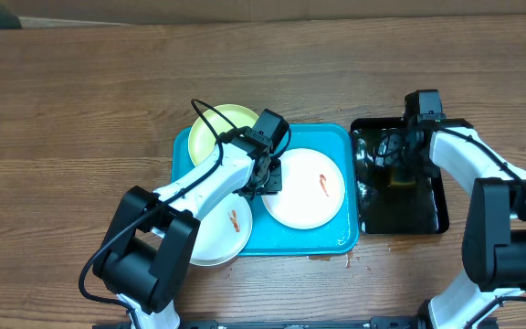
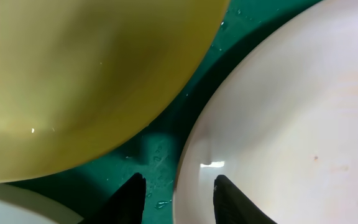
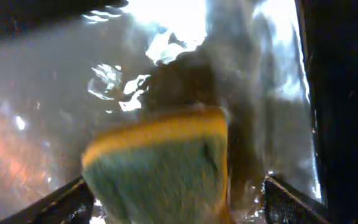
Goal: Clean dirty plates on tray and stack at the side
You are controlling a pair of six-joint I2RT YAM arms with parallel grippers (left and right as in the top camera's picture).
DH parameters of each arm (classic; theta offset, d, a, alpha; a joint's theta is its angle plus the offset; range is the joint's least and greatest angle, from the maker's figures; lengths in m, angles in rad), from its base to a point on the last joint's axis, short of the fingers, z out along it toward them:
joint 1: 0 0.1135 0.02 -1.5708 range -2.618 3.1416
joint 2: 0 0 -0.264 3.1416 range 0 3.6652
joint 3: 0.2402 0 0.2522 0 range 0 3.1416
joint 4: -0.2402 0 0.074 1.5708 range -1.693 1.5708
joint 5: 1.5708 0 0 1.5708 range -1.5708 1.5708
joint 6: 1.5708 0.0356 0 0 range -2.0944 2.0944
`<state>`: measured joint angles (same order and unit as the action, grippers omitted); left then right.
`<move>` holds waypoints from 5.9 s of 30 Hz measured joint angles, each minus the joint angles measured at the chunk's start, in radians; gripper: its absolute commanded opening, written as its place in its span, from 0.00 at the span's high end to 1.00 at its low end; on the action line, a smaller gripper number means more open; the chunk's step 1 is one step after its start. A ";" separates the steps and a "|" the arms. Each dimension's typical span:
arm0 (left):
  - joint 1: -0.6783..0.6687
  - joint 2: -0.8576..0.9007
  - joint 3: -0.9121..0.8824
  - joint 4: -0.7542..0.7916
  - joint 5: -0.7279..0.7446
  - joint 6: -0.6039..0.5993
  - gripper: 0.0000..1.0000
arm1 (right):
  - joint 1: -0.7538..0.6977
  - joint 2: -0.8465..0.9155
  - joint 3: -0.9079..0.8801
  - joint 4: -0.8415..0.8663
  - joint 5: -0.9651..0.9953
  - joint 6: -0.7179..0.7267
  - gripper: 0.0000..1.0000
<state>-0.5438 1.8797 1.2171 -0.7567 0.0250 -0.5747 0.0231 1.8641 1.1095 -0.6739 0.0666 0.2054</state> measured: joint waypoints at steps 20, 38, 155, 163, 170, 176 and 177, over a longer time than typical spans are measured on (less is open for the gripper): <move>-0.001 -0.002 -0.062 0.119 0.005 -0.003 0.96 | 0.004 0.013 0.158 -0.350 -0.037 0.007 0.96; -0.001 -0.002 -0.062 0.119 0.004 -0.003 0.94 | 0.090 0.014 0.187 -0.430 -0.013 -0.010 0.96; -0.001 -0.002 -0.065 0.110 0.000 -0.003 0.88 | 0.090 0.014 0.111 -0.283 0.057 0.158 0.52; -0.001 -0.002 -0.065 0.110 0.000 -0.003 0.88 | 0.090 0.014 0.111 -0.290 0.056 0.158 0.52; -0.001 -0.002 -0.065 0.110 0.000 -0.003 0.88 | 0.090 0.014 0.092 -0.278 0.045 0.153 0.93; -0.001 -0.002 -0.065 0.110 0.000 -0.003 0.87 | 0.090 0.014 0.092 -0.292 0.045 0.129 0.96; -0.001 -0.002 -0.065 0.110 0.000 -0.003 0.87 | 0.090 0.014 0.097 -0.313 0.045 0.112 0.96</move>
<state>-0.5449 1.8778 1.1522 -0.6464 0.0250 -0.5781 0.1131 1.8778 1.2068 -0.9867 0.1112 0.3172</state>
